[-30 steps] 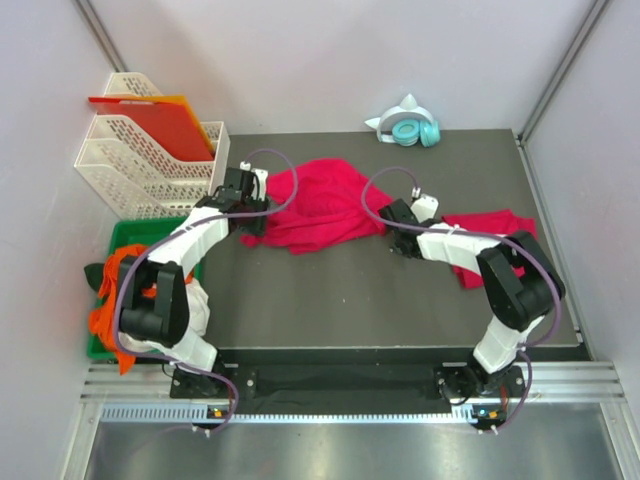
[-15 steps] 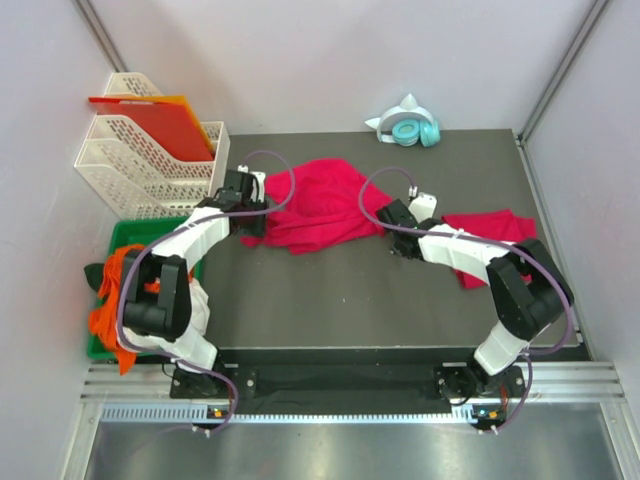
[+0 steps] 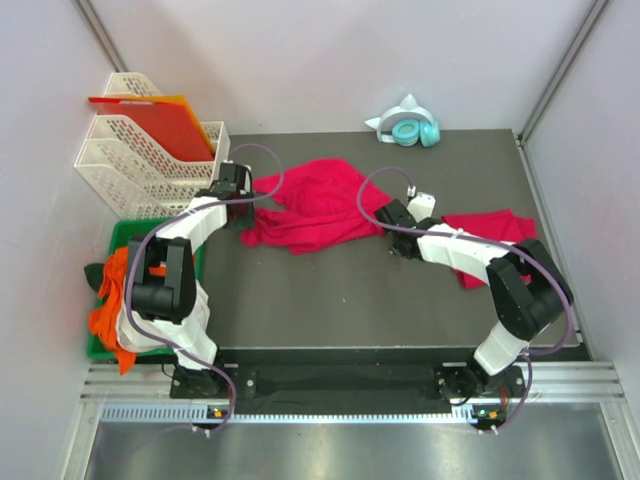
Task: Fold and stack the t-shirts
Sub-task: Flatten out the tshirt
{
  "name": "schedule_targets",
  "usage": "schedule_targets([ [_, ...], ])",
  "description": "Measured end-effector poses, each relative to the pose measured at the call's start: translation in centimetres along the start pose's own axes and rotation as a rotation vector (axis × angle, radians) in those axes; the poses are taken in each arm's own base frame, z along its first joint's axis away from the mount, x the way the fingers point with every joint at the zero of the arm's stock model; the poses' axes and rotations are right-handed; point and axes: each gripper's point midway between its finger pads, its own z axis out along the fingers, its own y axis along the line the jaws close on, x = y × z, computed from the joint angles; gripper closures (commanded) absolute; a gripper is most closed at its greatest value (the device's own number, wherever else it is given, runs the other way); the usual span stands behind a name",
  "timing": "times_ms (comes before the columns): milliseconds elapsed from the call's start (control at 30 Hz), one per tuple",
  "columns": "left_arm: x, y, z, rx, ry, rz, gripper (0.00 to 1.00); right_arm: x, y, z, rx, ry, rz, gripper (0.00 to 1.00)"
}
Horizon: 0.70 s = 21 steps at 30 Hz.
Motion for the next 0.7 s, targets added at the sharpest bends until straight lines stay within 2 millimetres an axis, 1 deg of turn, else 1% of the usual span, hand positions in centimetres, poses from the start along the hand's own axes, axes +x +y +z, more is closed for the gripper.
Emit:
schedule_targets([
  [167, 0.1, 0.7, 0.1, -0.013, 0.007, -0.014, 0.56, -0.7, 0.5, -0.2, -0.009, -0.011, 0.004, 1.00],
  [267, 0.4, 0.9, 0.1, -0.012, 0.015, -0.015, 0.59, -0.8, 0.6, -0.2, -0.010, -0.012, 0.003, 1.00],
  [467, 1.9, 0.4, 0.2, 0.022, 0.057, -0.009, 0.58, -0.1, 0.4, 0.4, 0.005, 0.002, -0.010, 1.00],
  [700, 3.5, -0.2, 0.2, 0.061, 0.105, 0.000, 0.58, -0.3, 0.6, 0.3, 0.004, 0.001, -0.009, 1.00],
])
